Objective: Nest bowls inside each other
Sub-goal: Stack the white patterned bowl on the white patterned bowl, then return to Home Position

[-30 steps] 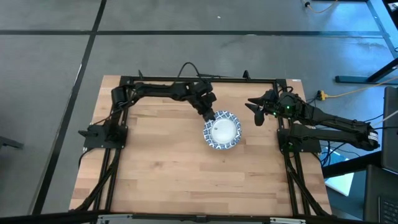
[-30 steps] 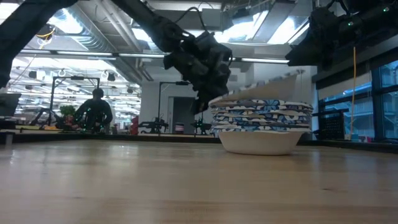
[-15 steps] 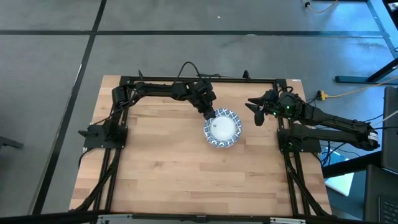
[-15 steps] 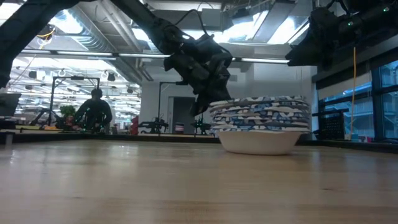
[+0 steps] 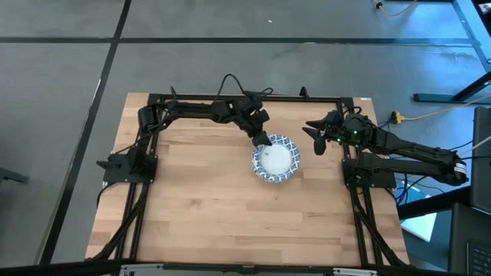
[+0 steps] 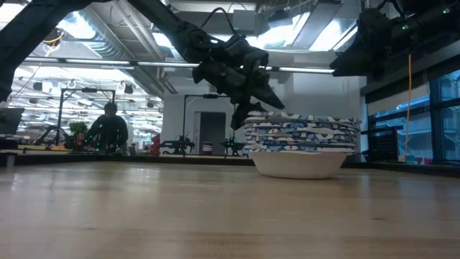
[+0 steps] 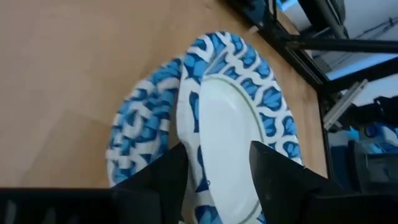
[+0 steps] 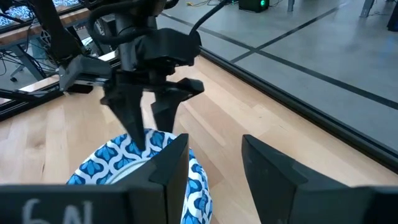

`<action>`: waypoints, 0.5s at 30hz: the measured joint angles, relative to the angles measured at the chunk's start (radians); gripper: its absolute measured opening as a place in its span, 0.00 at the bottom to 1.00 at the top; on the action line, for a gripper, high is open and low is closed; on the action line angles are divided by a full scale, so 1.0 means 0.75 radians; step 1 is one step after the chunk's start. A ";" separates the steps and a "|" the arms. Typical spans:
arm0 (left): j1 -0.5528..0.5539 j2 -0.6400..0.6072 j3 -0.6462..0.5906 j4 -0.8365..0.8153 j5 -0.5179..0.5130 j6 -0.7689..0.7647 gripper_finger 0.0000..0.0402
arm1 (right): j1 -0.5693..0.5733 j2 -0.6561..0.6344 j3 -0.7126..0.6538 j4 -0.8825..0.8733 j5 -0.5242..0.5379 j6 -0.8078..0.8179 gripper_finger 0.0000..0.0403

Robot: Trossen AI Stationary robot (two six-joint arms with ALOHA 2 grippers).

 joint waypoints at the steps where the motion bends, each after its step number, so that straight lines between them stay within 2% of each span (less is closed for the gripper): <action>1: 0.006 0.000 0.000 0.003 -0.008 -0.002 0.41 | 0.000 0.000 0.000 0.000 0.000 0.000 0.37; 11: 0.093 -0.027 -0.002 0.048 -0.243 0.075 0.41 | 0.001 -0.001 0.000 0.000 0.000 0.000 0.37; 15: 0.140 -0.081 -0.002 0.089 -0.257 0.102 0.41 | 0.001 -0.001 0.000 0.001 0.000 0.001 0.37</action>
